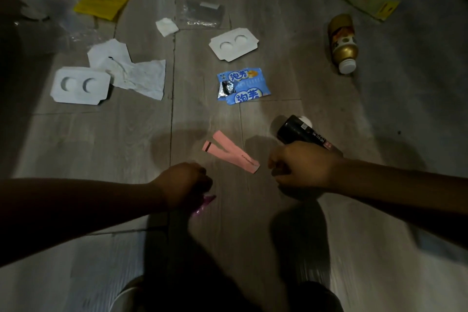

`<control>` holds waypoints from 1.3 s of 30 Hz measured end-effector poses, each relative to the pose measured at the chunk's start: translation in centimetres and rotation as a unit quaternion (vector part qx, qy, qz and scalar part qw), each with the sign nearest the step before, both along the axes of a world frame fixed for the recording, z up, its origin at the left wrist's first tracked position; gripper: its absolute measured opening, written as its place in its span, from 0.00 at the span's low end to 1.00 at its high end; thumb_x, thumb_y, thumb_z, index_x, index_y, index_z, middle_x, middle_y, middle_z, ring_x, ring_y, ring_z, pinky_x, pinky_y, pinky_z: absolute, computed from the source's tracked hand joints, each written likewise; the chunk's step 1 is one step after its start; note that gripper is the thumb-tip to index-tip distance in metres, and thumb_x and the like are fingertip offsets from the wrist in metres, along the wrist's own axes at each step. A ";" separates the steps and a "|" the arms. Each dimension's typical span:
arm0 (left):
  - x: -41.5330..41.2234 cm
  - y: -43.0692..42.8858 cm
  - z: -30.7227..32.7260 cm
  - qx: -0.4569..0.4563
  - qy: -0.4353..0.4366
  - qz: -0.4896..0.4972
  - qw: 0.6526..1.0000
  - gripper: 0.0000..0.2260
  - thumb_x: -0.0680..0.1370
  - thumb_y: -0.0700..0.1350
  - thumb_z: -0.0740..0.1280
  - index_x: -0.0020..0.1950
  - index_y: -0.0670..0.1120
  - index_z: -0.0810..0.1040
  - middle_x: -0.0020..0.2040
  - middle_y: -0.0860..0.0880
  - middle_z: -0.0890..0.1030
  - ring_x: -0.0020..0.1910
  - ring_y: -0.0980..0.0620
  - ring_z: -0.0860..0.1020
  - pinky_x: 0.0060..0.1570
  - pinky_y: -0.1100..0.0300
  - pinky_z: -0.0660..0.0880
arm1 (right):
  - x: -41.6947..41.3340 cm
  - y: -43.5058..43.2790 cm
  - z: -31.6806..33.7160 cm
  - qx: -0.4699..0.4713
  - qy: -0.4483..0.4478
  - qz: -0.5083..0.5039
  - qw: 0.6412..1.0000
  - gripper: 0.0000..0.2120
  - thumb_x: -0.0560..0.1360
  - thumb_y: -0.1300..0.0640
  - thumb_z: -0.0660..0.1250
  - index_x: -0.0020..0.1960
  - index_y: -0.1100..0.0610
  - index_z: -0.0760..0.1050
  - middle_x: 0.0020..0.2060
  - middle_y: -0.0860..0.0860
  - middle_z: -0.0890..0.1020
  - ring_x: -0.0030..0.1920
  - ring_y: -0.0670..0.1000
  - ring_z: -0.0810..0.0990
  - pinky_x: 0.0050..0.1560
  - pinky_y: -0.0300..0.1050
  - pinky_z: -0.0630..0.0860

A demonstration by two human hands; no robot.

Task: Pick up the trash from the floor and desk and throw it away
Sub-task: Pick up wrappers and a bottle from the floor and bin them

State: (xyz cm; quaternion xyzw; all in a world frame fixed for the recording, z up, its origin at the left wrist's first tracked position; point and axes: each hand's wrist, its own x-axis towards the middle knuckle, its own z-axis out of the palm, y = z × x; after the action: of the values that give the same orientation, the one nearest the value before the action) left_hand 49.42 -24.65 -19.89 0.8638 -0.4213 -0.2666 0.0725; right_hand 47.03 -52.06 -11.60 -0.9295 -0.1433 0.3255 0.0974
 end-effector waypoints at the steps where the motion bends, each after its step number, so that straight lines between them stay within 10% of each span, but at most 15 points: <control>1: 0.6 -0.1 0.1 -0.018 -0.005 0.023 1.000 0.12 0.77 0.53 0.65 0.56 0.50 0.78 0.54 0.51 0.76 0.54 0.54 0.74 0.54 0.61 0.70 | 0.0 -0.3 -0.2 -0.003 -0.006 -0.004 1.000 0.17 0.74 0.52 0.67 0.62 0.52 0.75 0.51 0.49 0.82 0.51 0.47 0.79 0.51 0.39 0.73; 5: 3.4 -1.7 1.1 -0.099 -0.013 0.177 0.979 0.07 0.72 0.49 0.73 0.41 0.46 0.80 0.50 0.50 0.75 0.47 0.55 0.73 0.47 0.64 0.67 | 0.1 -1.8 -0.9 0.014 -0.080 -0.059 0.995 0.18 0.73 0.53 0.67 0.62 0.53 0.75 0.58 0.51 0.77 0.57 0.51 0.76 0.58 0.44 0.73; 14: 4.8 -6.1 0.5 -0.080 -0.033 0.081 0.993 0.12 0.73 0.53 0.70 0.52 0.47 0.83 0.66 0.49 0.69 0.64 0.49 0.68 0.62 0.55 0.68 | 0.2 -5.9 -3.3 -0.041 -0.118 -0.187 0.974 0.48 0.66 0.48 0.75 0.77 0.53 0.51 0.72 0.55 0.61 0.69 0.58 0.64 0.69 0.51 0.66; 28: 7.5 -8.1 -0.2 0.072 -0.067 -0.005 0.995 0.13 0.75 0.59 0.64 0.55 0.54 0.76 0.57 0.52 0.73 0.60 0.50 0.69 0.60 0.52 0.67 | 1.2 -7.7 -7.3 0.048 -0.151 -0.293 0.943 0.48 0.66 0.48 0.75 0.76 0.57 0.50 0.71 0.55 0.61 0.67 0.57 0.67 0.65 0.49 0.68; 39: 9.6 -14.3 2.2 -0.140 0.042 0.141 0.979 0.10 0.79 0.53 0.63 0.42 0.49 0.75 0.32 0.54 0.74 0.35 0.67 0.74 0.40 0.79 0.66 | -2.7 -11.6 -5.4 0.103 -0.171 -0.373 0.906 0.38 0.67 0.52 0.76 0.71 0.51 0.61 0.64 0.51 0.69 0.53 0.44 0.68 0.54 0.39 0.66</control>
State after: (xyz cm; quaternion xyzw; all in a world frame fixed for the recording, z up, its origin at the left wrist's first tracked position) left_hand 59.01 -38.94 -17.70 0.8840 -0.3251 -0.2281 0.2467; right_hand 44.28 -63.66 -16.99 -0.9413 0.1663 0.0846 0.2812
